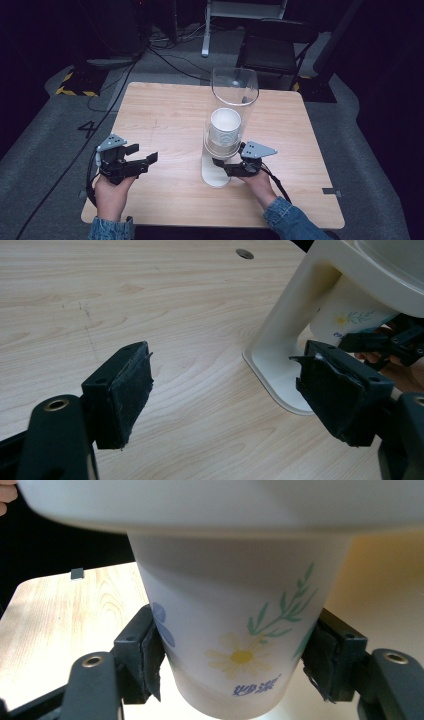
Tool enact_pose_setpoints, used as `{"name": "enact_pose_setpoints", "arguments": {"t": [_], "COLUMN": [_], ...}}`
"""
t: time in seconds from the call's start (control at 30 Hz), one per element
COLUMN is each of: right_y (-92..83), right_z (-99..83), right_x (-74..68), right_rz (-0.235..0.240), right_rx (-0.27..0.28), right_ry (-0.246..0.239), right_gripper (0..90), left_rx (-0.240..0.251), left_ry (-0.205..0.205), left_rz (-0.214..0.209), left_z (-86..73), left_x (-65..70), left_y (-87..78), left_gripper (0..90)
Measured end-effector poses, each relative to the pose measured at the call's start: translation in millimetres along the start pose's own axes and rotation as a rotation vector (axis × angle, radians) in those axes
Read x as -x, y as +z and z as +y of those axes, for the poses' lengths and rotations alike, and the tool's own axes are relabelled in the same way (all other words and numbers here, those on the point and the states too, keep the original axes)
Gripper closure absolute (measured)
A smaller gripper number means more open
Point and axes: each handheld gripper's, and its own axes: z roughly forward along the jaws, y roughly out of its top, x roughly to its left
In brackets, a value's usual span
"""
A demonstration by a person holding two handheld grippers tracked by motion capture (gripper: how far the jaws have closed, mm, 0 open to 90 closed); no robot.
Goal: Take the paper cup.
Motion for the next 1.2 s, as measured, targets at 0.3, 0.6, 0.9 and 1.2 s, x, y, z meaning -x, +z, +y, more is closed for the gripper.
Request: {"name": "enact_pose_setpoints", "arguments": {"t": [0.3, 0.6, 0.9, 1.2], "right_y": [0.2, 1.2, 14.1, 14.7], "right_z": [-1.1, -1.3, -26.0, -31.5], "right_x": [0.8, 2.7, 2.6, 2.3], "right_rz": [0.003, -0.005, 0.017, 0.005], "right_rx": [0.005, -0.001, -0.134, -0.194], "right_ry": [-0.006, -0.028, 0.041, 0.01], "right_gripper": [33.2, 33.3, 34.3, 33.6], "left_rx": [-0.004, -0.009, -0.006, -0.005], "left_ry": [-0.001, -0.006, 0.005, -0.003], "left_rz": [-0.001, 0.001, -0.002, -0.002], "left_z": [-0.3, -1.2, 0.1, 0.2], "left_x": [0.0, -1.4, -1.1, -2.7], "left_y": [1.5, 2.2, 0.6, 0.4], "left_gripper": [21.8, 21.8, 21.8, 21.8]}}
